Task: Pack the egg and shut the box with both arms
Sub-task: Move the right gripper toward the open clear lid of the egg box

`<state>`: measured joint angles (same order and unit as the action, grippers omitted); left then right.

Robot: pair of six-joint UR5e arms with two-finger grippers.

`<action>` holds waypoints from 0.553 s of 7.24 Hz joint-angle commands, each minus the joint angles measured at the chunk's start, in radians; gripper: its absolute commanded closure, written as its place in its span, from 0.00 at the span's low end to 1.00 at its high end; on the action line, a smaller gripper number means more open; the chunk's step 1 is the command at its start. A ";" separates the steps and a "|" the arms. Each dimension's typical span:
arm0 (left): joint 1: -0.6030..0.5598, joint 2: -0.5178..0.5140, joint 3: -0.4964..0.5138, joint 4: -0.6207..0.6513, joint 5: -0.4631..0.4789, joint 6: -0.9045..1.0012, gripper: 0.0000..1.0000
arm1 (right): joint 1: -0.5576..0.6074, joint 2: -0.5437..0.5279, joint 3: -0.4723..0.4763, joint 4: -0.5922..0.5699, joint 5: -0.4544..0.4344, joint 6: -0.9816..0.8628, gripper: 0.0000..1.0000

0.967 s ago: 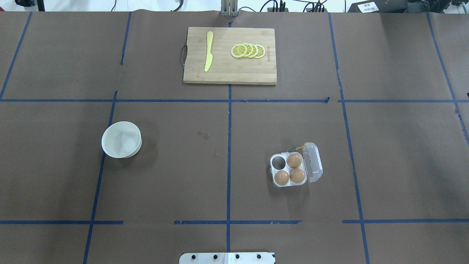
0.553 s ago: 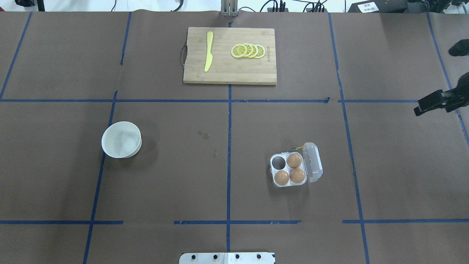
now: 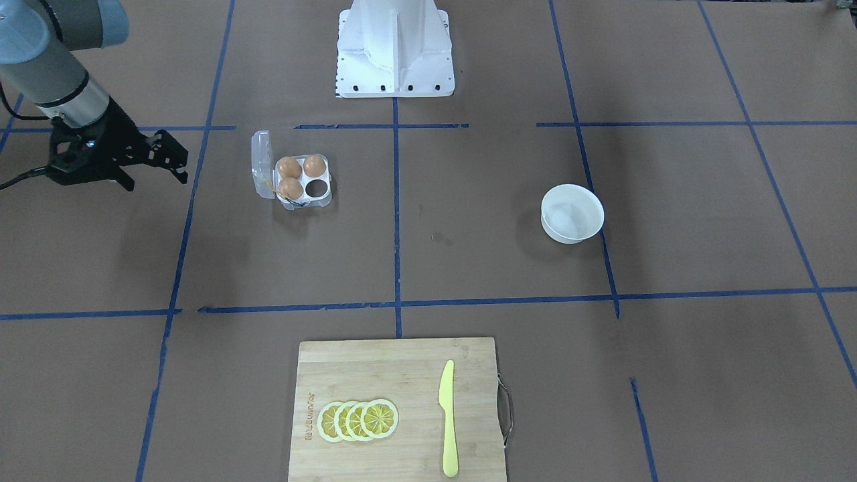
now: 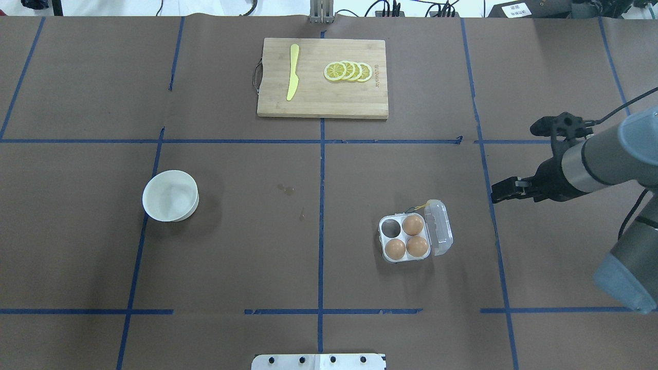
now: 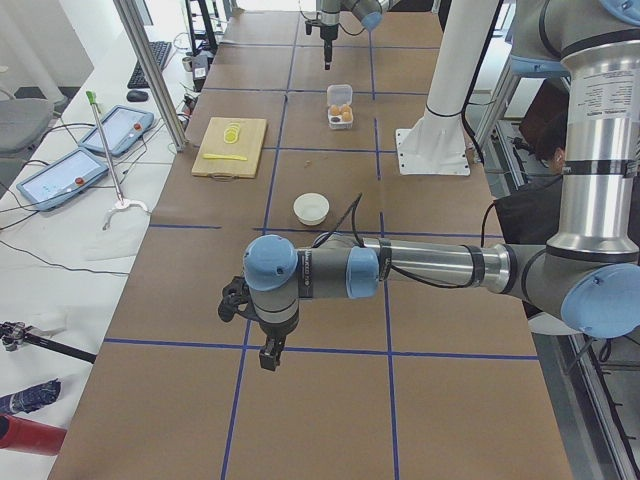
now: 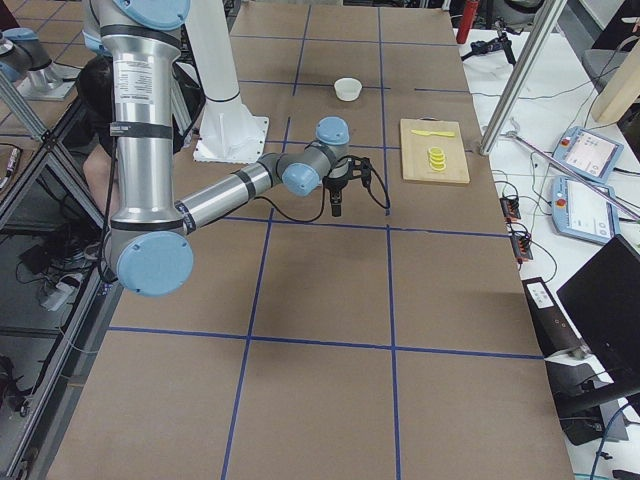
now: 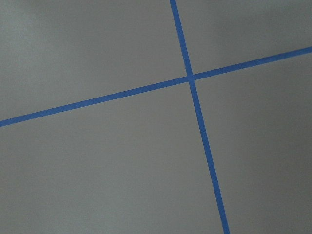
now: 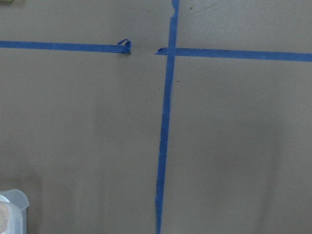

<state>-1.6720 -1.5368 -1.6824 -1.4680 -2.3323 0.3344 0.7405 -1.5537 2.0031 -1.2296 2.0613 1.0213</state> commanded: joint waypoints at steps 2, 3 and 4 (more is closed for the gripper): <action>0.000 -0.022 -0.003 0.000 0.001 0.000 0.00 | -0.142 0.147 -0.033 0.010 -0.098 0.155 0.00; 0.000 -0.023 -0.003 0.000 -0.001 0.000 0.00 | -0.147 0.174 -0.033 0.010 -0.098 0.175 0.00; 0.000 -0.029 -0.002 0.000 -0.001 0.000 0.00 | -0.147 0.185 -0.033 0.010 -0.096 0.177 0.00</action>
<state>-1.6720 -1.5599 -1.6856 -1.4680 -2.3327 0.3344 0.6009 -1.3937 1.9719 -1.2196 1.9684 1.1843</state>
